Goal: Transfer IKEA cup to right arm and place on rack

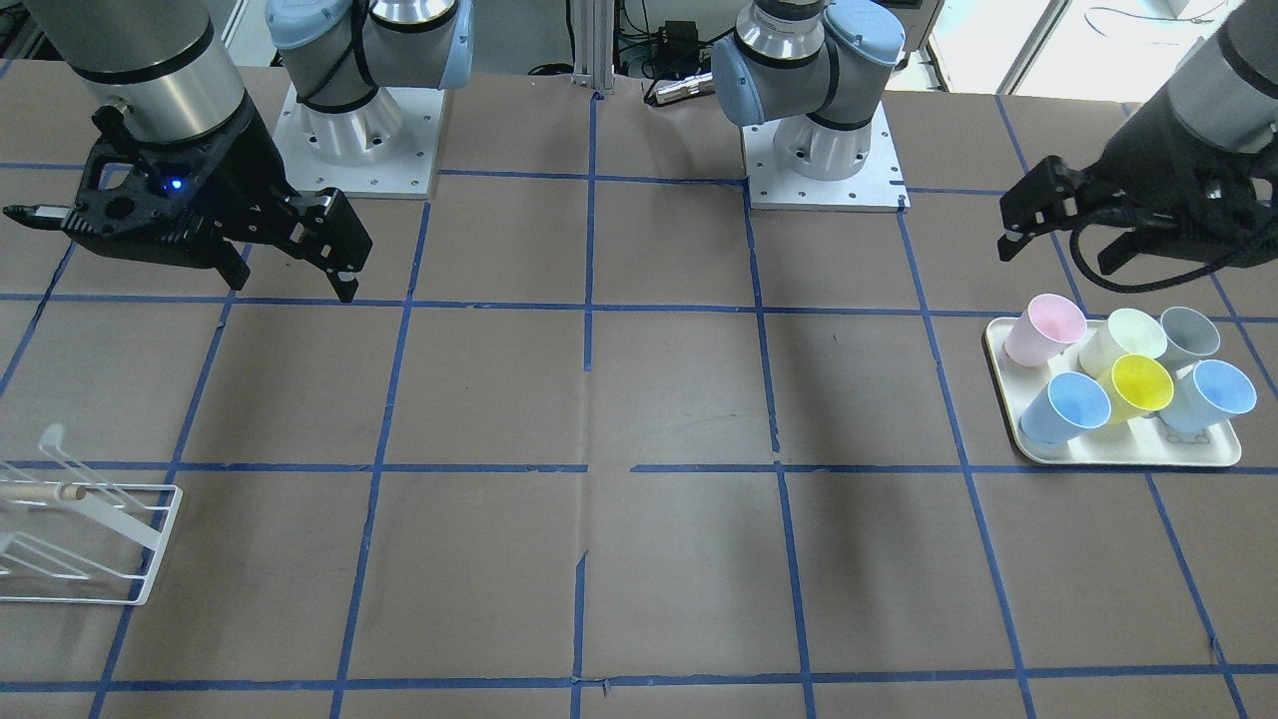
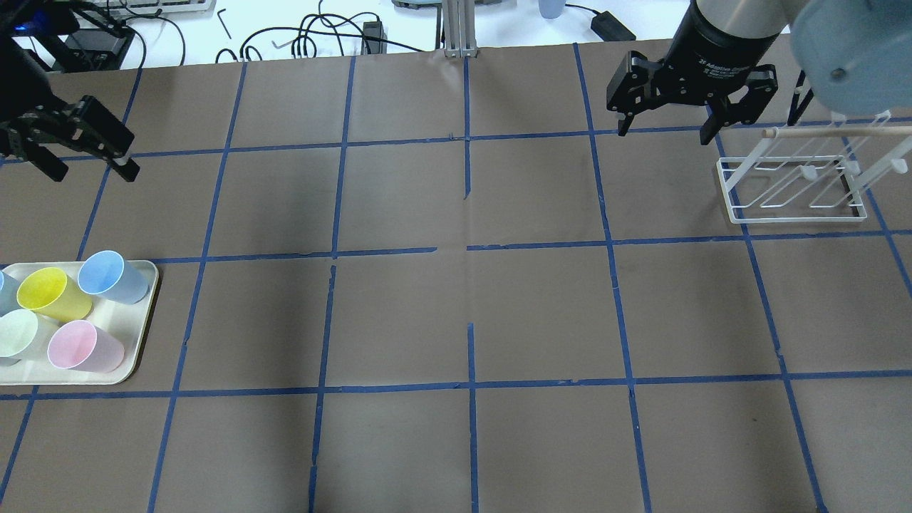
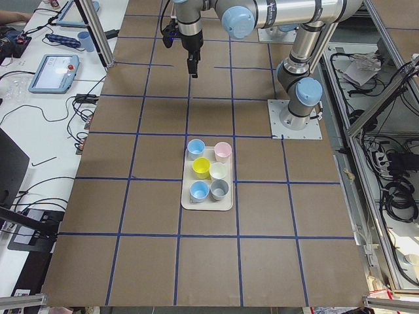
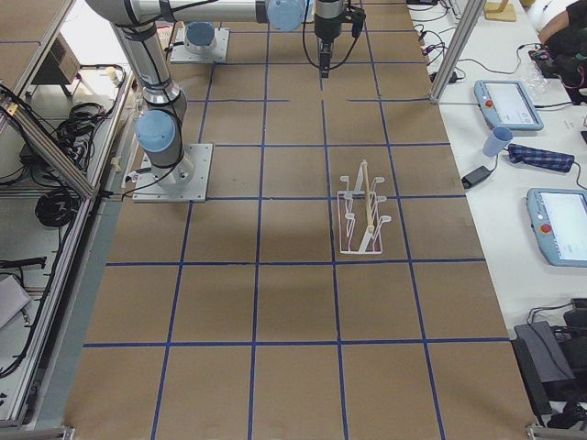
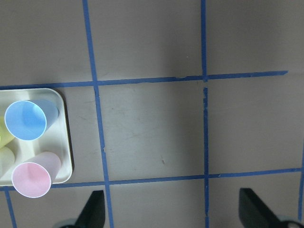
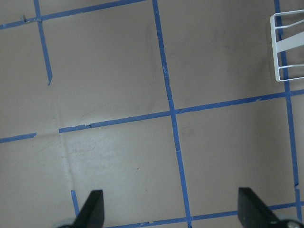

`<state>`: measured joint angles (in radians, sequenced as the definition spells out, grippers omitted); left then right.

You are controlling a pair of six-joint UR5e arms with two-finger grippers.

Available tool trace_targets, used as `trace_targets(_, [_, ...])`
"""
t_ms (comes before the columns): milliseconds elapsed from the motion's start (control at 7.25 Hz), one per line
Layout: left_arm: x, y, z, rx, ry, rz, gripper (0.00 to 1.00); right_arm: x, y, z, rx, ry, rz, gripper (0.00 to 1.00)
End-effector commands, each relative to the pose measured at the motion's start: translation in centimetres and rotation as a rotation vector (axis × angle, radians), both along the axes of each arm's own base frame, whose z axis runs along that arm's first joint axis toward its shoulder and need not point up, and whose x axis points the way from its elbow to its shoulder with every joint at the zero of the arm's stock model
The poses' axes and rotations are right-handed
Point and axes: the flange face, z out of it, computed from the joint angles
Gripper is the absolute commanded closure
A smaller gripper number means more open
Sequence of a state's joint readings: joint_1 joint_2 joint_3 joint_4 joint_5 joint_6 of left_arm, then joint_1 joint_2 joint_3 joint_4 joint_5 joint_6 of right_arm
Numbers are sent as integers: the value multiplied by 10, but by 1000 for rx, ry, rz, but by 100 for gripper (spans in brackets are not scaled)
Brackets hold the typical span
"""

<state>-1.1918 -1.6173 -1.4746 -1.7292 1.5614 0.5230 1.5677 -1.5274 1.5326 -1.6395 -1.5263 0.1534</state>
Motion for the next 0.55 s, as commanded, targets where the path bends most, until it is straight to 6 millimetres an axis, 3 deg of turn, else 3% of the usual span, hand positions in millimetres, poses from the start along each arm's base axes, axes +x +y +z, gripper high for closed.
trace_targets(0, [70,-14,-31,5,13,-169,0,0,0,-1,2,0,0,0])
trace_targets(414, [179,-39,-110,-12,41,-322,0,0,1,0,4,3,0,0])
